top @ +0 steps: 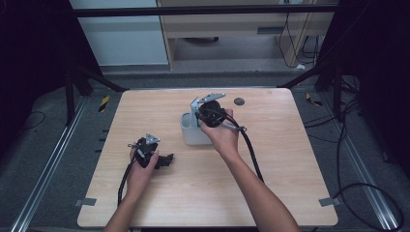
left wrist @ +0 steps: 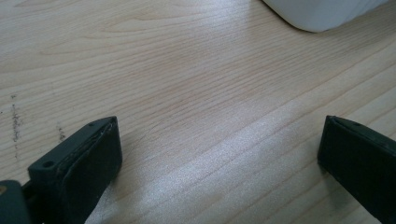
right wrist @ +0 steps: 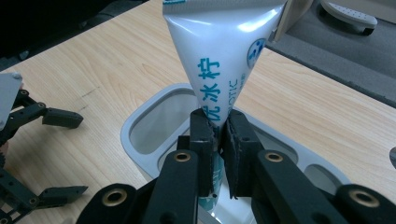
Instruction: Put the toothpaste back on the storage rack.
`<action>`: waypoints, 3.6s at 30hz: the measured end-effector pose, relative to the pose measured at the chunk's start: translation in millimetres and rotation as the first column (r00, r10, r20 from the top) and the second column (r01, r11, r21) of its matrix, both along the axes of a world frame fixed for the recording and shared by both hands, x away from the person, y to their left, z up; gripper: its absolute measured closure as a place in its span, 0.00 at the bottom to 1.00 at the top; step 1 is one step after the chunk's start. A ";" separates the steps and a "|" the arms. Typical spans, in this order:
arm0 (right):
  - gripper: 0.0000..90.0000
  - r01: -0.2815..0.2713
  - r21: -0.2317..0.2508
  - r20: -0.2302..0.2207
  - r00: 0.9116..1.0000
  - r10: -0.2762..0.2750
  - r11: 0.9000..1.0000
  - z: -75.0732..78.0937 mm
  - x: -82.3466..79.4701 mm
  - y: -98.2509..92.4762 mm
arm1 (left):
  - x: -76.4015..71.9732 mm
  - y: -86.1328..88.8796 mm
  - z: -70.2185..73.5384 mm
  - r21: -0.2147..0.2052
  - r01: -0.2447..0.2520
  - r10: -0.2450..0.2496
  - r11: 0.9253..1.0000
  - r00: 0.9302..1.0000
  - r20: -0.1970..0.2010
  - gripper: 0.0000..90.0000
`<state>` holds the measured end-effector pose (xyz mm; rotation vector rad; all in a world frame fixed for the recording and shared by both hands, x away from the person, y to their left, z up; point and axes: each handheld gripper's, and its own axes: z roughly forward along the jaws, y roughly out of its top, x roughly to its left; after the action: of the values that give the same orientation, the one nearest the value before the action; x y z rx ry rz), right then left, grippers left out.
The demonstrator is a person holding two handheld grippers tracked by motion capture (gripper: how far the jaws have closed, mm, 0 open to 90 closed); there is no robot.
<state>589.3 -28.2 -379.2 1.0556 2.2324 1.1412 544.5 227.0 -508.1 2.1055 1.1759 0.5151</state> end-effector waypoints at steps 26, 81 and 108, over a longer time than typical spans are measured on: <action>0.90 0.016 0.017 -0.024 1.000 -0.016 1.000 -5.6 7.7 6.6 | 0.0 0.0 0.0 0.000 0.000 0.000 1.000 1.000 0.000 0.00; 0.87 -0.005 0.005 0.006 1.000 0.005 1.000 11.3 -7.3 -12.7 | 0.0 0.0 0.0 0.000 0.000 0.000 1.000 1.000 0.000 0.00; 0.77 0.009 -0.013 0.014 1.000 -0.008 1.000 20.9 -18.3 -40.4 | 0.0 0.0 0.0 0.000 0.000 0.000 1.000 1.000 0.000 0.00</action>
<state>571.0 -68.6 -358.3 1.0478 2.2194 1.1257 544.5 227.0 -508.1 2.1057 1.1755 0.5155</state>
